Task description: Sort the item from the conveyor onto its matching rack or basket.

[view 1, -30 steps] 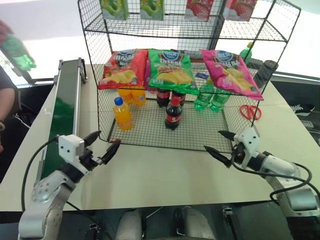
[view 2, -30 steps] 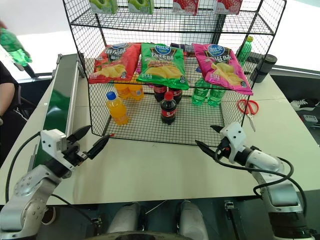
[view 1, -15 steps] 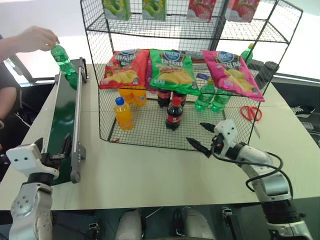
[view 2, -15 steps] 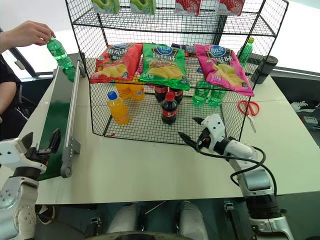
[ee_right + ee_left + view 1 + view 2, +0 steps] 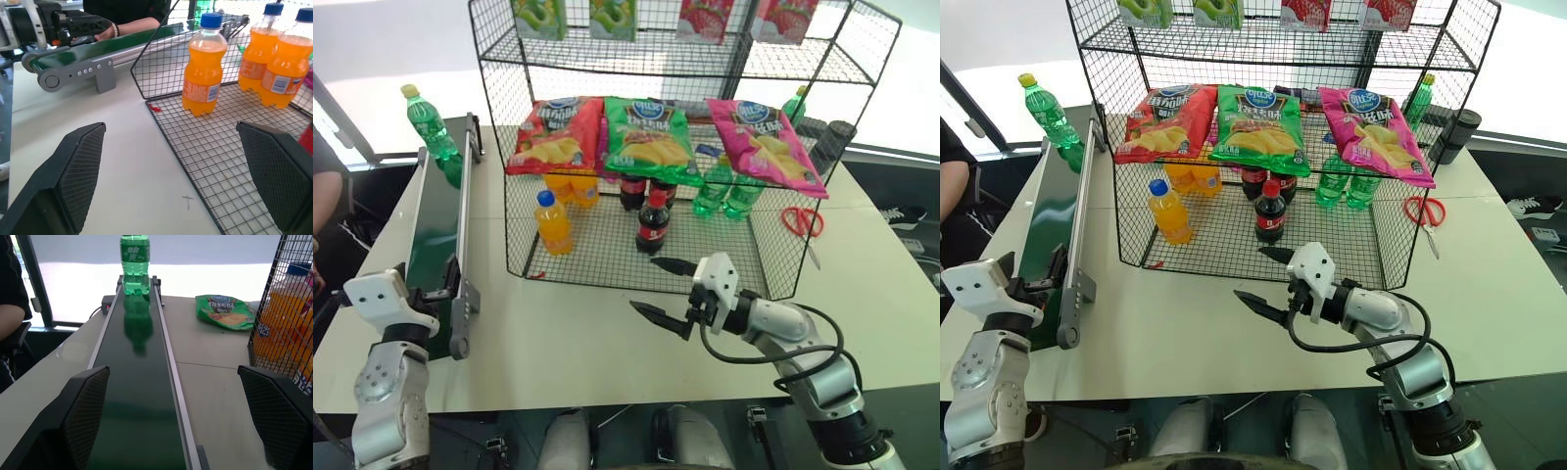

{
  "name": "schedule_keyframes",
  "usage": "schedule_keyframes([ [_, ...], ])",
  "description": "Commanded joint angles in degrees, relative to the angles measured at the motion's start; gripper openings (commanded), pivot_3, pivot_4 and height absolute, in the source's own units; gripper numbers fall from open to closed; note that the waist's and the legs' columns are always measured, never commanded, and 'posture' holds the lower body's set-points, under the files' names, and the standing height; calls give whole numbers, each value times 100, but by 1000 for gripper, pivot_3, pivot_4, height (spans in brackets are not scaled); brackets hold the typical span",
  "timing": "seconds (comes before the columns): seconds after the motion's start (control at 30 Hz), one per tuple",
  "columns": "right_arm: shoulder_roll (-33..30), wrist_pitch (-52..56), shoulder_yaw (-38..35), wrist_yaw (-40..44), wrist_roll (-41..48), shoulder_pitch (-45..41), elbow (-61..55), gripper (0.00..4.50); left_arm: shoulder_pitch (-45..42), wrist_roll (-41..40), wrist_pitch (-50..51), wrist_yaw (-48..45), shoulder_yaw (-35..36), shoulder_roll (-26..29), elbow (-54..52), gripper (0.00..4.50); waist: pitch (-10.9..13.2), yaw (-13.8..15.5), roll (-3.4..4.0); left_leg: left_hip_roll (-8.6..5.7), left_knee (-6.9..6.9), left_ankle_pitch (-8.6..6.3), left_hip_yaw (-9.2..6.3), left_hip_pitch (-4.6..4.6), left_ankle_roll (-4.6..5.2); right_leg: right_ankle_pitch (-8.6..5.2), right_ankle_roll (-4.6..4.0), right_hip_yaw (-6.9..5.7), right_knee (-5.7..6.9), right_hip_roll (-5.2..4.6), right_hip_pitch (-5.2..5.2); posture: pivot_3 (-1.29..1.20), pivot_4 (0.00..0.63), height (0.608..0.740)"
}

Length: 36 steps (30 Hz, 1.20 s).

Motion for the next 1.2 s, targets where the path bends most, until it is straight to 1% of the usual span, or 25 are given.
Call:
schedule_keyframes([
  [0.03, 72, -115, -21, -18, 11, -78, 10, 4454, -62, 49, -166, 69, 64, 12, -26, 4500, 0, 1, -1, 0, 0, 0, 0, 0, 0, 0, 0, 0, 0, -1, 0, 0, 150, 736],
  [0.4, 132, -440, 70, 73, -113, -11, 309, 4454, -170, 130, -328, 371, 294, 70, 260, 4500, -1, -5, -2, 0, 0, 0, 0, 0, 0, 0, 0, -1, 1, -2, -2, 0, 150, 736],
  [1.2, 170, -358, 231, 67, -86, -44, 185, 4454, -33, 210, -473, 239, 304, 177, 222, 4500, -1, -1, -2, 0, 0, 0, 0, -2, 0, 0, 0, -3, 2, -7, -3, 0, 150, 736],
])
